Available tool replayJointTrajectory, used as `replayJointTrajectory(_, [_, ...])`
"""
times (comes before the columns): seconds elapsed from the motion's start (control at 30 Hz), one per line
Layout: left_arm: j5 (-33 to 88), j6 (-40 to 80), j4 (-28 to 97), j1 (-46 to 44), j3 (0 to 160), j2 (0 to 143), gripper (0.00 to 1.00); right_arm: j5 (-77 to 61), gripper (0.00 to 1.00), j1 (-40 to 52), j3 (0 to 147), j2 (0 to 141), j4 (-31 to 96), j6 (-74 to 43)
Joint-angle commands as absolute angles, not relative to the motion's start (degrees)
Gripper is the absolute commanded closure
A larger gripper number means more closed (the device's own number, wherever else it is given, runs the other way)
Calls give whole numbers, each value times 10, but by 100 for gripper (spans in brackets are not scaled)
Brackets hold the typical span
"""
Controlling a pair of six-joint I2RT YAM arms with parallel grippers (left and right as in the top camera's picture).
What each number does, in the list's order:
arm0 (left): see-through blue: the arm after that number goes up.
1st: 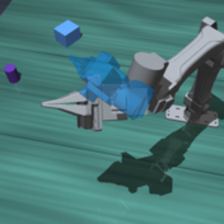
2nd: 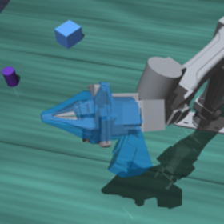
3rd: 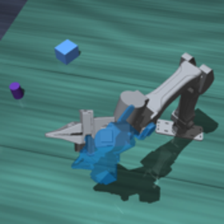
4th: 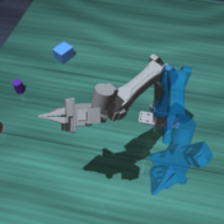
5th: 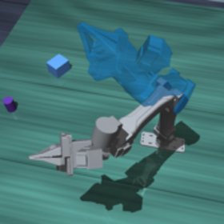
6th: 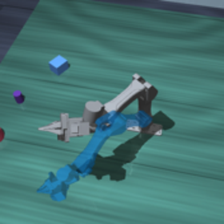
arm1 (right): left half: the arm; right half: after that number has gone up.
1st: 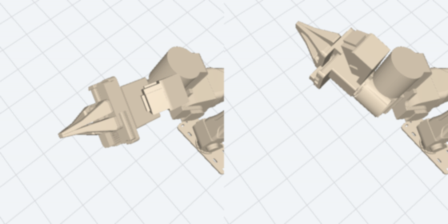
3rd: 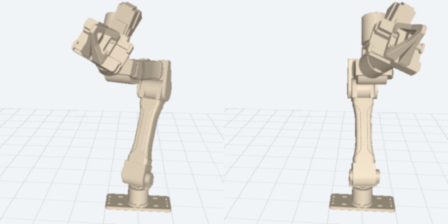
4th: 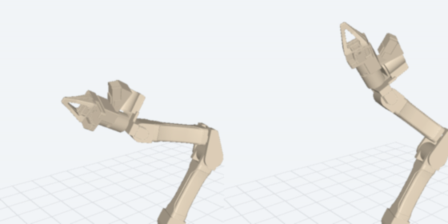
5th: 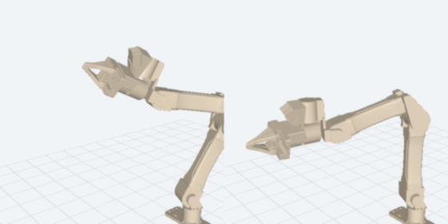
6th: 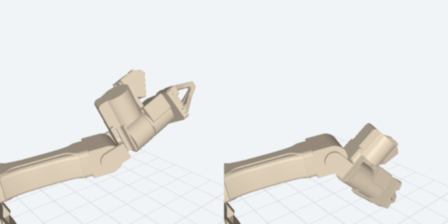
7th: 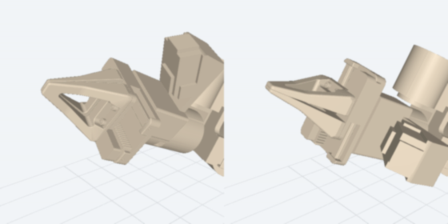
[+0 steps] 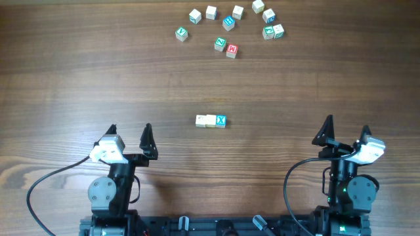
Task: Form a horizontal line
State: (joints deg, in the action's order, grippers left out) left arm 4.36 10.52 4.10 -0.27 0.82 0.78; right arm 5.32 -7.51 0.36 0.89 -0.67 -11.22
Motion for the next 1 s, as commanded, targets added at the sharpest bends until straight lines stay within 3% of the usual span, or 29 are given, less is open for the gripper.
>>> replayJointTrajectory(0.0, [36, 94, 41, -5, 3, 3, 0, 46, 0, -52, 3, 3, -8, -106])
replayJointTrajectory(0.23, [36, 94, 41, -5, 3, 3, 0, 40, 0, -19, 3, 4, -7, -104])
replayJointTrajectory(0.47, [36, 94, 41, -5, 3, 3, 0, 39, 0, -3, 3, 22, -7, 4])
replayJointTrajectory(0.97, [36, 94, 41, -5, 3, 3, 0, 39, 0, -3, 3, 22, -8, 0])
